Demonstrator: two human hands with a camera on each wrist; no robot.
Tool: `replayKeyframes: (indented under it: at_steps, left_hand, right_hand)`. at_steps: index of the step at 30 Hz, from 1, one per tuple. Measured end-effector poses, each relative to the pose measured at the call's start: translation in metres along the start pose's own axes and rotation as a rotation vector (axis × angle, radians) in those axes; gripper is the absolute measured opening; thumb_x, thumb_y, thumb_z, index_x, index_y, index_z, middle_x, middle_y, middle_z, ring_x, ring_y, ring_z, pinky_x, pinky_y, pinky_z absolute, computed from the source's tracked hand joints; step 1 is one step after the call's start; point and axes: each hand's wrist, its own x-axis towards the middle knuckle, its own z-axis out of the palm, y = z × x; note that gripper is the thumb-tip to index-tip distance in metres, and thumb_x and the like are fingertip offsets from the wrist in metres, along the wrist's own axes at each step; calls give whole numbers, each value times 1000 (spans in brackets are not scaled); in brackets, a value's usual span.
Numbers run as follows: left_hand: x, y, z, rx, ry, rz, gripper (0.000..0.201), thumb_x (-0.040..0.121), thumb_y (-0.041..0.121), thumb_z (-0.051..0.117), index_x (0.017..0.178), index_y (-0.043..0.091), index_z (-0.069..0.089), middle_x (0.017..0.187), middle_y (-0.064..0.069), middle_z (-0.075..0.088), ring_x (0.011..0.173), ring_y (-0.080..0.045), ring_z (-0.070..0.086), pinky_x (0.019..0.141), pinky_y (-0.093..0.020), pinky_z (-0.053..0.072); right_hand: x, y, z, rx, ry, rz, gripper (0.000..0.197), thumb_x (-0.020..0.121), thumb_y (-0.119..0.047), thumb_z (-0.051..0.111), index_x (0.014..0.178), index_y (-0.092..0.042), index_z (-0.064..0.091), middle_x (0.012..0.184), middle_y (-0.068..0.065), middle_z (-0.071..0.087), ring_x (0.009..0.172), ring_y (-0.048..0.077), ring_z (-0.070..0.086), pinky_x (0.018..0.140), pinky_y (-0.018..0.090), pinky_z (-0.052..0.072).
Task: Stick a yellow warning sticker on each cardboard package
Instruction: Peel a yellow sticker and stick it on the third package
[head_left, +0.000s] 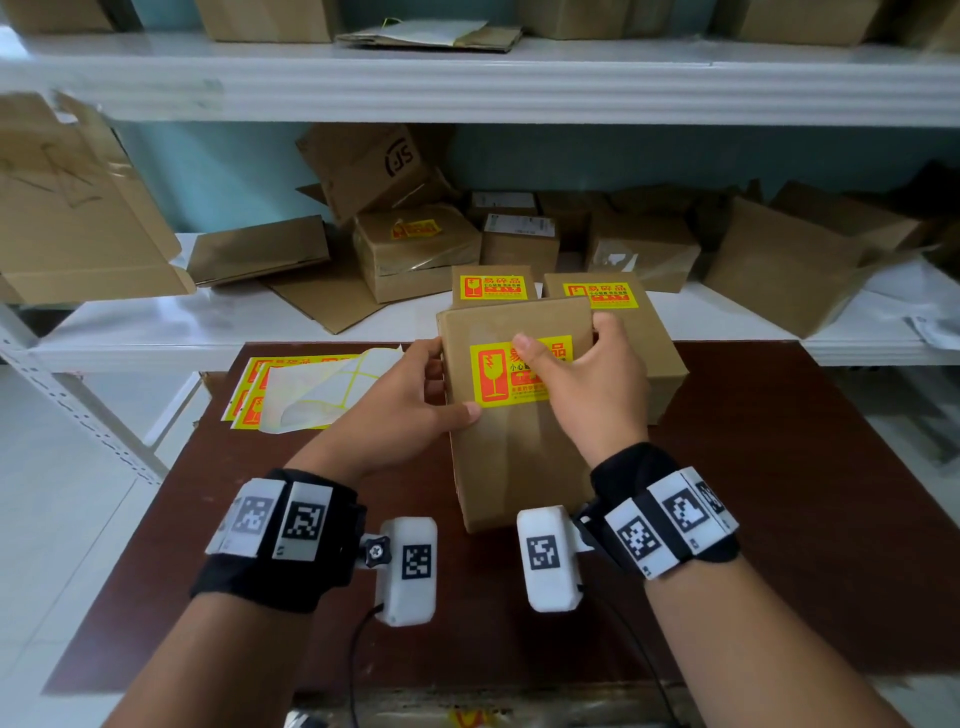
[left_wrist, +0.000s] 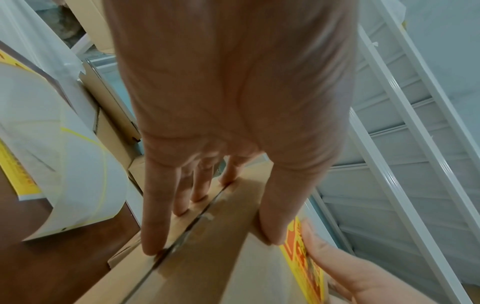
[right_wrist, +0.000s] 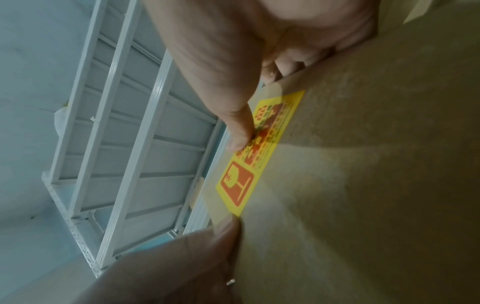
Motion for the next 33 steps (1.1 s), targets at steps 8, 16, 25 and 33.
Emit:
replayKeyframes:
  at_steps: [8, 16, 25, 33]
  left_hand:
    - [-1, 1, -3, -21, -22, -20, 57, 90, 2, 69, 140, 13, 44, 111, 16, 62, 83, 17, 64, 69, -10, 52]
    - [-1, 1, 0, -38, -8, -19, 54, 92, 2, 66, 140, 14, 44, 108, 15, 63, 81, 16, 65, 68, -10, 52]
    - [2, -5, -6, -57, -34, -37, 53, 93, 2, 65, 140, 15, 45, 111, 13, 65, 86, 9, 68, 71, -16, 55]
    - [3, -6, -8, -65, -56, -41, 52, 93, 3, 64, 140, 18, 47, 116, 10, 67, 94, -1, 70, 74, -24, 57]
  right_hand:
    - [7, 12, -5, 55, -8, -70, 46, 78, -59, 74, 110, -27, 65, 95, -13, 72, 90, 5, 68, 83, 39, 59]
    - [-1, 4, 2, -162, -93, -63, 102, 58, -82, 71, 136, -22, 43, 122, -6, 64, 112, 19, 62, 93, 47, 54]
    - [11, 22, 0, 71, -104, -106, 68, 63, -75, 66, 116, -32, 66, 108, -15, 74, 105, 9, 68, 91, 44, 57]
    - [19, 32, -5, 201, -128, -130, 36, 95, -43, 62, 125, -28, 71, 112, -13, 76, 107, 7, 69, 96, 44, 57]
